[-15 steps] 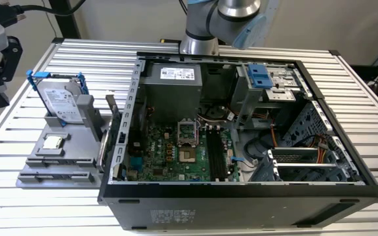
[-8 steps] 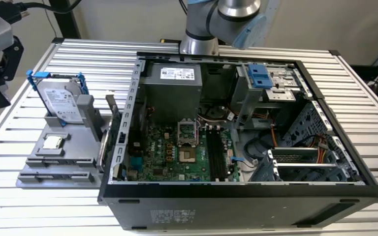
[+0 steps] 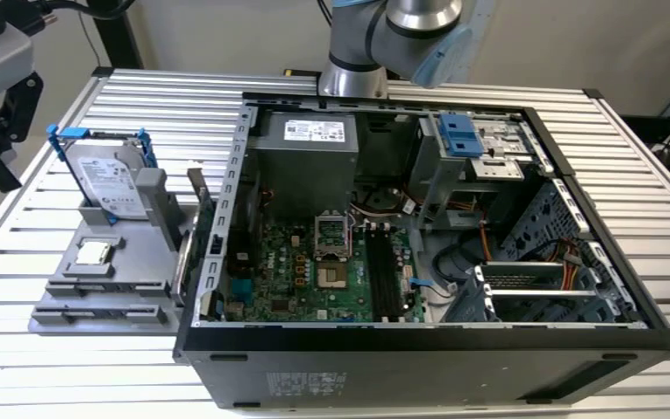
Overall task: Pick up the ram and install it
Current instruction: 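Pick up the ram and move it above insertion slot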
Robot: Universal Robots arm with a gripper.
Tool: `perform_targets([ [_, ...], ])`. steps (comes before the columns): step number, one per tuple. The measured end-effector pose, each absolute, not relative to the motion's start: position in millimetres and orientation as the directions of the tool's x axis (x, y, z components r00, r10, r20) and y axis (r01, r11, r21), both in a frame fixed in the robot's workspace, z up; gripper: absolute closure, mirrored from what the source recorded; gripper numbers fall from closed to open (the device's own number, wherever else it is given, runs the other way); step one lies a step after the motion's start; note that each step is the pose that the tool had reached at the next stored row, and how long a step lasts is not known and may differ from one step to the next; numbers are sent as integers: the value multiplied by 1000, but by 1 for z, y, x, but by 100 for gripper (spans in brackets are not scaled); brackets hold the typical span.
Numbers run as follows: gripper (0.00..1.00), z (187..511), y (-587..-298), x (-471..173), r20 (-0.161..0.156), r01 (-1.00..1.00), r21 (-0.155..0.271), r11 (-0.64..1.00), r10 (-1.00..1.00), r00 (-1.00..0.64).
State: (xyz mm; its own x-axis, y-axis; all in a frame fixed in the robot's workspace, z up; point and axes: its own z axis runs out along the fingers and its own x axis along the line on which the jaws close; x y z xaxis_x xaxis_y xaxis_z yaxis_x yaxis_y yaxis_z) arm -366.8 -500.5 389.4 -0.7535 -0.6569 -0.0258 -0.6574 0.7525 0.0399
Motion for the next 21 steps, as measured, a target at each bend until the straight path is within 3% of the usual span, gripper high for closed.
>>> perform_targets([
  [21,100,389,-500,-366,-26,-863,32,504,-863,-505],
])
